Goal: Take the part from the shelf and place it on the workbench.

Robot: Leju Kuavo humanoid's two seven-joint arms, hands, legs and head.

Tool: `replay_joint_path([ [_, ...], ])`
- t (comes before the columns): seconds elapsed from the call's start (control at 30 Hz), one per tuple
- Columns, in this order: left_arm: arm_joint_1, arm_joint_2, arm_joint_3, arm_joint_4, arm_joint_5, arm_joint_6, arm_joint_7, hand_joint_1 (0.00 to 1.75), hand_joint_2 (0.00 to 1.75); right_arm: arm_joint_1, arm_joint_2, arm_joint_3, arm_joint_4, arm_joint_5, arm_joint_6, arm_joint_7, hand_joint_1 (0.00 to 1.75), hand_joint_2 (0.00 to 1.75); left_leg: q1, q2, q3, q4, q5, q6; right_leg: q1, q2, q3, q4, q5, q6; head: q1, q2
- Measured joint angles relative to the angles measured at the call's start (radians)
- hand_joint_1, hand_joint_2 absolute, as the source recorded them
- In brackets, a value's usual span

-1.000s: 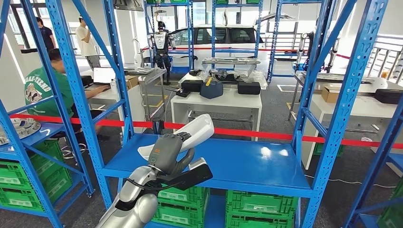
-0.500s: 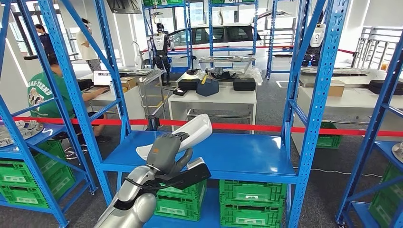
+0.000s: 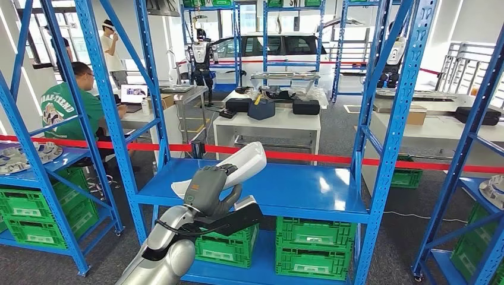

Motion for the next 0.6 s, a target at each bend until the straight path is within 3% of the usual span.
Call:
replay_joint_path([
  [0.07, -0.001, 0.001, 0.000, -0.001, 0.006, -0.003, -0.006, 1.75, 1.75, -0.001, 0.000, 0.000, 0.000, 0.002, 0.001, 0.000, 0.00, 0.00, -0.001, 0.000, -0.020, 0.026, -0.003, -0.010, 0.001, 0.002, 0.051, -0.086, 0.017, -0.006, 0.001, 0.000],
  [0.2, -0.001, 0.002, 0.000, -0.001, 0.006, -0.001, -0.014, 1.75, 1.75, 0.000, 0.002, 0.001, 0.001, 0.004, 0.003, -0.001, 0.00, 0.00, -0.004, -0.003, -0.033, 0.038, -0.001, -0.028, 0.003, 0.005, 0.046, -0.090, 0.028, -0.039, 0.002, 0.000],
  [0.23, -0.001, 0.003, 0.000, -0.001, 0.005, -0.001, -0.015, 1.75, 1.75, 0.000, 0.002, 0.001, 0.001, 0.005, 0.003, -0.001, 0.00, 0.00, -0.002, -0.005, -0.040, 0.053, -0.013, -0.035, 0.001, 0.004, 0.044, -0.091, 0.032, -0.045, 0.001, 0.000],
  [0.27, -0.002, 0.004, 0.000, -0.001, 0.005, -0.001, -0.016, 1.75, 1.75, 0.000, 0.002, 0.002, 0.001, 0.006, 0.003, -0.001, 0.00, 0.00, 0.000, -0.006, -0.056, 0.088, -0.037, -0.041, -0.001, 0.004, 0.041, -0.092, 0.036, -0.051, 0.001, 0.000],
  [0.33, -0.001, 0.006, 0.000, 0.000, 0.004, -0.001, -0.018, 1.75, 1.75, 0.000, 0.002, 0.003, 0.001, 0.008, 0.003, -0.001, 0.00, 0.00, 0.006, -0.008, -0.105, 0.209, -0.107, -0.053, -0.001, 0.003, 0.033, -0.093, 0.043, -0.057, 0.001, 0.000],
  [0.4, 0.003, 0.008, 0.000, 0.001, 0.004, -0.001, -0.019, 1.75, 1.75, 0.001, 0.002, 0.004, 0.001, 0.008, 0.003, -0.001, 0.00, 0.00, 0.009, -0.008, -0.142, 0.308, -0.146, -0.056, -0.001, 0.004, 0.024, -0.093, 0.049, -0.057, 0.001, 0.000],
  [0.43, 0.005, 0.009, 0.000, 0.002, 0.004, -0.001, -0.019, 1.75, 1.75, 0.001, 0.002, 0.005, 0.001, 0.008, 0.003, -0.001, 0.00, 0.00, 0.010, -0.009, -0.135, 0.306, -0.139, -0.053, 0.000, 0.004, 0.020, -0.093, 0.053, -0.056, 0.001, 0.000],
  [0.47, 0.006, 0.010, 0.000, 0.002, 0.004, -0.001, -0.020, 1.75, 1.75, 0.001, 0.002, 0.005, 0.001, 0.008, 0.005, -0.001, 0.00, 0.00, 0.009, -0.009, -0.107, 0.264, -0.116, -0.048, 0.001, 0.005, 0.018, -0.093, 0.056, -0.055, 0.001, 0.000],
  [0.53, 0.004, 0.010, 0.000, 0.002, 0.002, 0.000, -0.025, 1.75, 1.75, 0.001, 0.003, 0.005, 0.001, 0.007, 0.009, -0.001, 0.00, 0.00, 0.004, -0.009, -0.023, 0.120, -0.066, -0.031, 0.003, 0.005, 0.016, -0.093, 0.061, -0.051, 0.002, 0.000],
  [0.6, 0.001, 0.010, 0.000, 0.001, -0.001, 0.007, -0.031, 1.75, 1.75, 0.000, 0.005, 0.005, 0.001, 0.004, 0.008, -0.001, 0.00, 0.00, -0.004, -0.007, 0.022, 0.032, -0.049, -0.017, 0.001, 0.002, 0.016, -0.097, 0.066, -0.042, 0.001, 0.000],
])
